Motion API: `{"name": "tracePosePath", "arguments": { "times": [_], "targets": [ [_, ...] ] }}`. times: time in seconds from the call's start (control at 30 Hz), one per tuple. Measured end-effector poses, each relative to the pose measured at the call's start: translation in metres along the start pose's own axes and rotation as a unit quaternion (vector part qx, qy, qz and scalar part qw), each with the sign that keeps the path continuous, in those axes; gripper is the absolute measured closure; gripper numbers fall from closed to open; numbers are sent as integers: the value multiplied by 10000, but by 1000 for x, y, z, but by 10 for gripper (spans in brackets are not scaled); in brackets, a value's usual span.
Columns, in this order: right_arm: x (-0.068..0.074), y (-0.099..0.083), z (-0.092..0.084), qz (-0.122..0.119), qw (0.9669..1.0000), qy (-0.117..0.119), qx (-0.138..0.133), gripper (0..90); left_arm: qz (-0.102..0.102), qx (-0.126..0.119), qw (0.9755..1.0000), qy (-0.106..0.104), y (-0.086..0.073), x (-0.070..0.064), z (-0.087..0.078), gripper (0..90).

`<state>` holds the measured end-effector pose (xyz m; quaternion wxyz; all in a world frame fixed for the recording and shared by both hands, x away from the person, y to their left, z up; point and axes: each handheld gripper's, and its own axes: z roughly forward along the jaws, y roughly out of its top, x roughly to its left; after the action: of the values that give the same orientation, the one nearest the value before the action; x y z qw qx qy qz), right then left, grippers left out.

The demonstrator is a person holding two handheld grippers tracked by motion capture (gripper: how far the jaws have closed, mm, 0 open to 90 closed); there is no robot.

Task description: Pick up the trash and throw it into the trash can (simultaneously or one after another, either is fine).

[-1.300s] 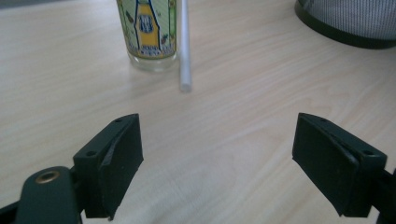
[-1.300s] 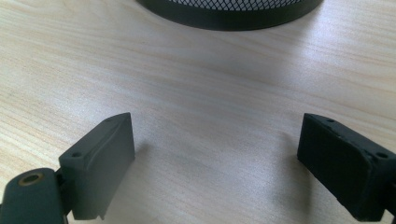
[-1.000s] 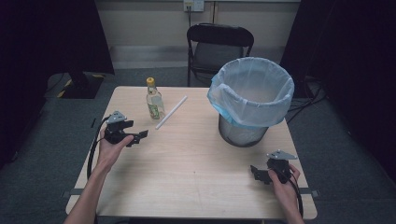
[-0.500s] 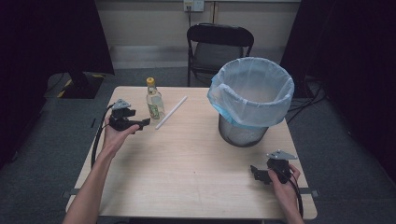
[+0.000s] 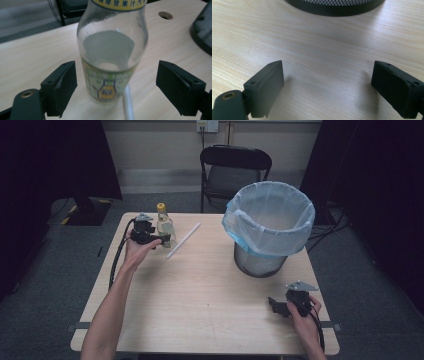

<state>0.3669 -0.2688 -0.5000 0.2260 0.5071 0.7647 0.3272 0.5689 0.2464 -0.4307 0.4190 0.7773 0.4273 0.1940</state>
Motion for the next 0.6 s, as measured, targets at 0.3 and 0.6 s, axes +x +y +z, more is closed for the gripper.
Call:
{"name": "tracePosePath", "arguments": {
  "times": [0.3,0.6],
  "targets": [
    [0,0,0,-1,10000,-1,-3,102,41,417,9991,71,-10,3,33,173],
    [0,0,0,-9,10000,-3,-3,103,-95,493,9986,170,-21,7,48,186]
  ]
}}
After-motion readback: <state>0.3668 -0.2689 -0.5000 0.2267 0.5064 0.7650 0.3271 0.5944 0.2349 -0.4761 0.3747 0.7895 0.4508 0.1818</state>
